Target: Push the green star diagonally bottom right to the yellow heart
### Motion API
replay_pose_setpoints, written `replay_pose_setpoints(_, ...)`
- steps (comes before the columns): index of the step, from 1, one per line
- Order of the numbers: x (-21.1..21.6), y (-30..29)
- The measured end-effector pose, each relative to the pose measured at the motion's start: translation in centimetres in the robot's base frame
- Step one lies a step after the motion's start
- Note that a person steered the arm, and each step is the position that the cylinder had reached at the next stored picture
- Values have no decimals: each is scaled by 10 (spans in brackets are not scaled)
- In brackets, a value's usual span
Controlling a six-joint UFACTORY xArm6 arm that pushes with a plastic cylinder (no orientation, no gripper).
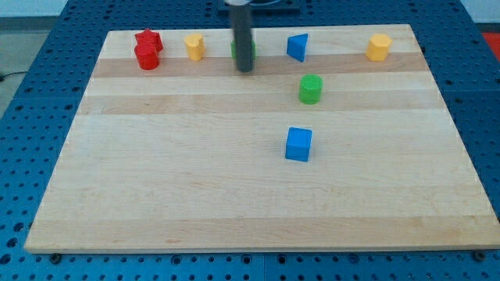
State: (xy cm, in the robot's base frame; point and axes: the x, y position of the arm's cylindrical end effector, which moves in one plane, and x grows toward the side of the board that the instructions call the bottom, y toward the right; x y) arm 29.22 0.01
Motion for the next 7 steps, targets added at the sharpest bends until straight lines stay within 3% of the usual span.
replay_pose_setpoints(1,-47,59)
replay_pose_setpoints(2,-68,69)
replay_pose_setpoints(7,-40,-46)
